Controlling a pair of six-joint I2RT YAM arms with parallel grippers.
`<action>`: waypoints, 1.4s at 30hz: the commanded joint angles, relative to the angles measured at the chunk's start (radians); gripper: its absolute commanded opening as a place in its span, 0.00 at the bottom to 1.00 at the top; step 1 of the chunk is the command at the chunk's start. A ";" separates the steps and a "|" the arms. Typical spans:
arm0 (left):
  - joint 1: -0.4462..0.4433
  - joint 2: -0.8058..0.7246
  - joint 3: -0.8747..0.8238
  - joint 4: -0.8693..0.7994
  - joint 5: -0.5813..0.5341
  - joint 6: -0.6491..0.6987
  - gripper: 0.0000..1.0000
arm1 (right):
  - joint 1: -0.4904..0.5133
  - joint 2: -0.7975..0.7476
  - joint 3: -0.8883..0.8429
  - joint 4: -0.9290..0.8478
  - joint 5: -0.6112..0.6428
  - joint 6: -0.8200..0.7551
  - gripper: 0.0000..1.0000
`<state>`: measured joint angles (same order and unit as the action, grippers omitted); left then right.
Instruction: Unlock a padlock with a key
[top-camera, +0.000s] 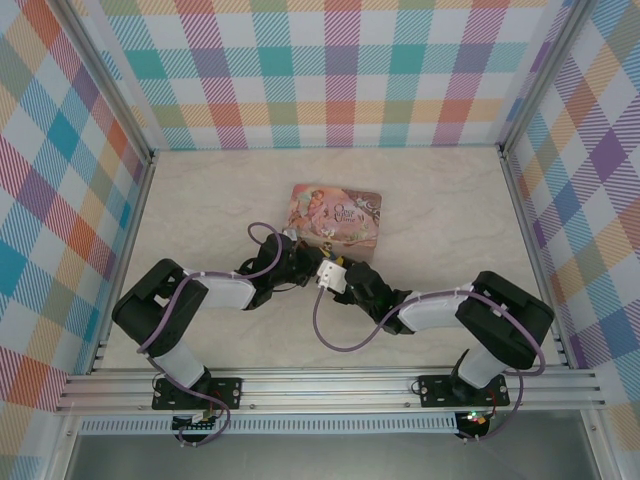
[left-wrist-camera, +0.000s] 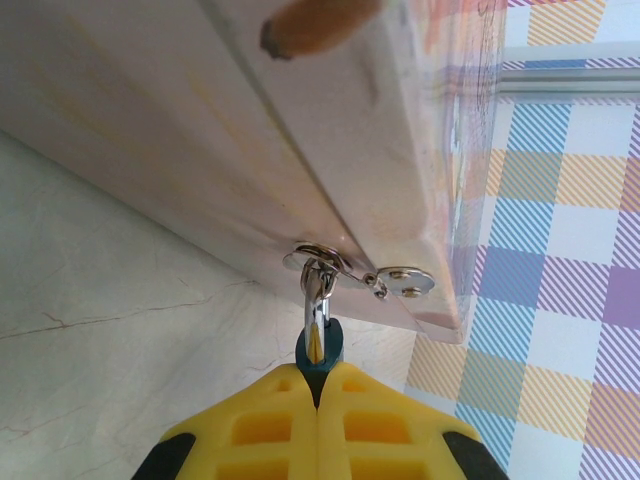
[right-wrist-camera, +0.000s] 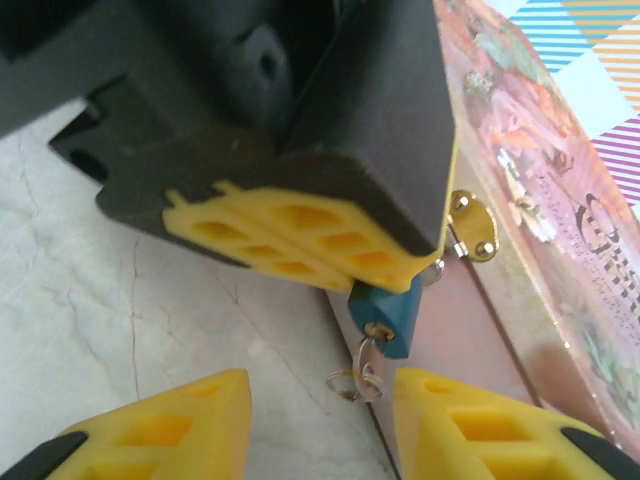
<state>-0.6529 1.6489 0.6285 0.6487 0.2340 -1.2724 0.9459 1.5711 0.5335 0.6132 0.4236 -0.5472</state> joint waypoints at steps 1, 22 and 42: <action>0.002 -0.042 0.028 0.031 0.016 -0.014 0.00 | -0.005 0.017 0.025 0.053 0.013 0.007 0.39; 0.006 -0.046 0.020 0.033 0.012 -0.015 0.00 | -0.035 0.101 0.049 0.093 0.077 0.117 0.25; 0.006 -0.025 0.031 0.033 0.027 -0.016 0.00 | -0.036 0.076 0.072 0.085 0.026 0.165 0.20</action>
<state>-0.6510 1.6463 0.6285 0.6308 0.2371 -1.2774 0.9146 1.6726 0.5674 0.6720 0.4740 -0.4068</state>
